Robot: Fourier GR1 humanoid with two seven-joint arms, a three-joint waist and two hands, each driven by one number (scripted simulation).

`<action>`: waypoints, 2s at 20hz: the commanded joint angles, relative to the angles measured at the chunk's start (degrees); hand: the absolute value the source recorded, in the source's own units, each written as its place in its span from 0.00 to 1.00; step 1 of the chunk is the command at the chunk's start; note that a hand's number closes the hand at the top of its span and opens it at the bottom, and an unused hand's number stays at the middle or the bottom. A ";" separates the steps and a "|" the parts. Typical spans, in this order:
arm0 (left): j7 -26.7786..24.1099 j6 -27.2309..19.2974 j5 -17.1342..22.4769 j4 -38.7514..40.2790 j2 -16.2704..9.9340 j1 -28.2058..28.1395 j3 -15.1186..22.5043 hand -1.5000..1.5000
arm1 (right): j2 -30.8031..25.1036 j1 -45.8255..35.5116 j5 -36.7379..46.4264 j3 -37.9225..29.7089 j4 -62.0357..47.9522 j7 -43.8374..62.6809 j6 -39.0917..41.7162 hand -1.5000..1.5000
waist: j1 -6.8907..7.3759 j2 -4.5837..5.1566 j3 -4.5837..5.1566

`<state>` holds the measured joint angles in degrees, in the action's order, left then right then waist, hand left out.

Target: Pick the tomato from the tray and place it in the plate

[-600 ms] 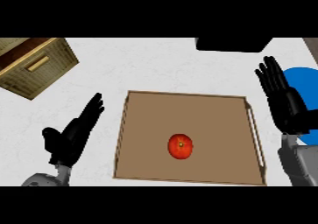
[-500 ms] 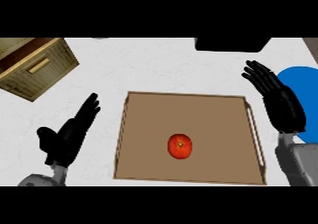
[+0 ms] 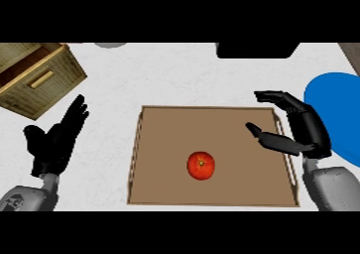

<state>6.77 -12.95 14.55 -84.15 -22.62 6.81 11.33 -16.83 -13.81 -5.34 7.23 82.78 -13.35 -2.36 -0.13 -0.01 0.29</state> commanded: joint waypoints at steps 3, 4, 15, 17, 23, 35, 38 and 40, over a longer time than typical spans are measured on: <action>-0.65 3.61 0.23 5.51 -0.81 2.52 -4.04 0.50 | 4.12 4.03 6.00 5.54 -5.18 -10.64 1.58 0.00 | 0.20 0.10 -0.30; -2.12 6.14 2.46 6.14 -2.41 1.25 -5.79 0.50 | 1.63 7.49 7.53 6.16 -6.15 -14.29 2.97 0.00 | 0.18 0.13 -0.29; 1.13 3.84 -2.30 4.34 1.89 3.16 -5.82 0.50 | -1.69 6.92 20.87 11.82 6.91 3.60 3.89 0.00 | 0.15 -0.03 -0.28; -0.15 4.55 -2.14 4.81 2.41 2.32 -6.14 0.50 | -3.82 8.99 20.94 12.59 13.20 9.55 6.70 0.00 | -0.05 -0.08 -0.26; 0.83 4.11 -4.07 1.73 2.91 0.90 -5.75 0.50 | -3.94 4.49 24.26 15.50 13.82 19.95 13.49 0.00 | 0.28 -0.05 -0.28; -1.05 7.04 -5.86 6.86 4.67 3.74 -9.68 0.50 | 0.36 -0.21 35.63 18.72 10.77 29.56 20.68 0.00 | 0.19 0.04 -0.28; 0.46 7.53 -6.74 4.40 5.42 1.63 -9.52 0.50 | 2.93 2.55 38.92 21.63 14.26 33.54 22.02 0.00 | 0.16 -0.02 -0.28; 3.09 8.32 -6.37 6.30 4.94 4.92 -10.63 0.50 | 4.15 1.27 39.96 21.74 10.17 32.49 22.55 0.00 | 0.10 0.01 -0.29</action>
<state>9.08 -6.31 8.43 -80.28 -17.67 9.68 2.53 -14.86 -12.99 32.14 27.88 93.61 17.75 18.19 0.12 -0.01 0.01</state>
